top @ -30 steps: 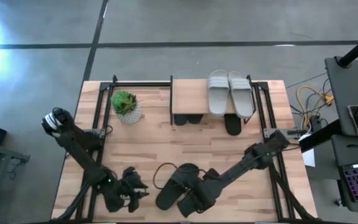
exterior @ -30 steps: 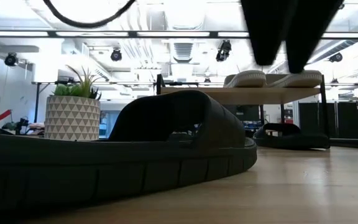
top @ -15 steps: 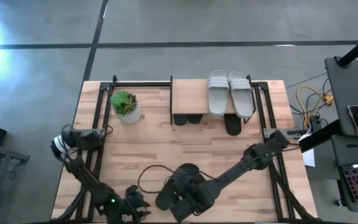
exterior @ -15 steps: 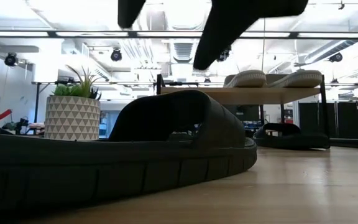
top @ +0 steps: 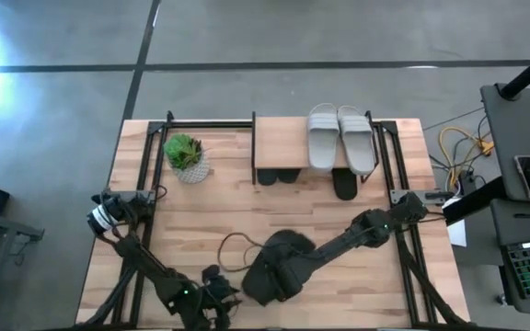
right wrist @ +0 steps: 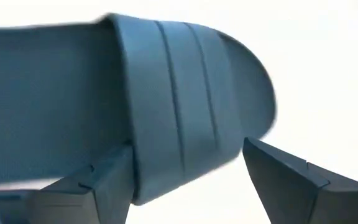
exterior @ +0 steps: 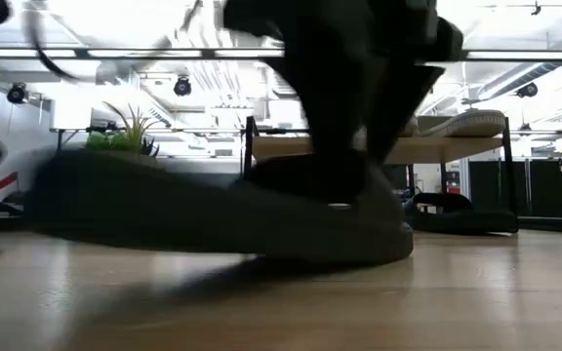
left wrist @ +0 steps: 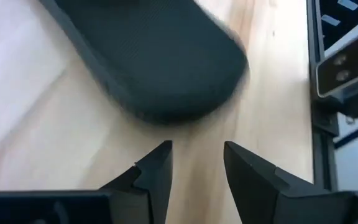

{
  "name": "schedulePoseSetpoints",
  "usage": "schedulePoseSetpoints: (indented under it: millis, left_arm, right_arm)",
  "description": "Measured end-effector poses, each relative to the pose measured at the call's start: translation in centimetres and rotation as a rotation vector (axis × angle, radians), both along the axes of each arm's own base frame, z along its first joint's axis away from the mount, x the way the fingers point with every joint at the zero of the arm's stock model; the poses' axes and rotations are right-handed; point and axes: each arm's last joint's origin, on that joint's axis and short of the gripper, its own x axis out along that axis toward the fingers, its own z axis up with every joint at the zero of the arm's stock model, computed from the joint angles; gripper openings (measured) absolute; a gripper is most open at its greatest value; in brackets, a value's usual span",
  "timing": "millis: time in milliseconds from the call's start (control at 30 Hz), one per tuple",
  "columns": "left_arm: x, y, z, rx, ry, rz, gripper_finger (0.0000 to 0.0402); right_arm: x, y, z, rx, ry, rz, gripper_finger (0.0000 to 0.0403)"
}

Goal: Pick and place slides into the shelf
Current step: Put the black slipper under the shelf

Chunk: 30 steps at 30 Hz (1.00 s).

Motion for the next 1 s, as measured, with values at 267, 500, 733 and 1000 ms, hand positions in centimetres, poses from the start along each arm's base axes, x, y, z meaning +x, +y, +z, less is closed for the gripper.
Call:
schedulePoseSetpoints:
  millis: [267, 500, 733, 1000]
  left_arm:
    - [2.7, 2.3, 0.3, 0.085, 0.007, -0.012, 0.013]
    - [4.0, 3.2, 0.8, 0.03, -0.005, -0.017, 0.013]
    - [4.2, 2.9, 1.6, 0.001, -0.048, -0.027, 0.013]
    - [4.3, 3.0, 1.7, 0.004, -0.049, -0.03, 0.013]
  right_arm:
    - [0.2, -4.1, -2.8, -0.14, 0.144, 0.023, 0.0219]
    - [-1.4, -10.6, -5.4, -0.263, 0.258, -0.186, 0.0172]
    - [-6.1, -15.2, -3.7, -0.351, 0.259, -0.378, 0.0173]
    - [-9.8, -15.8, -2.4, -0.351, 0.217, -0.147, 0.0206]
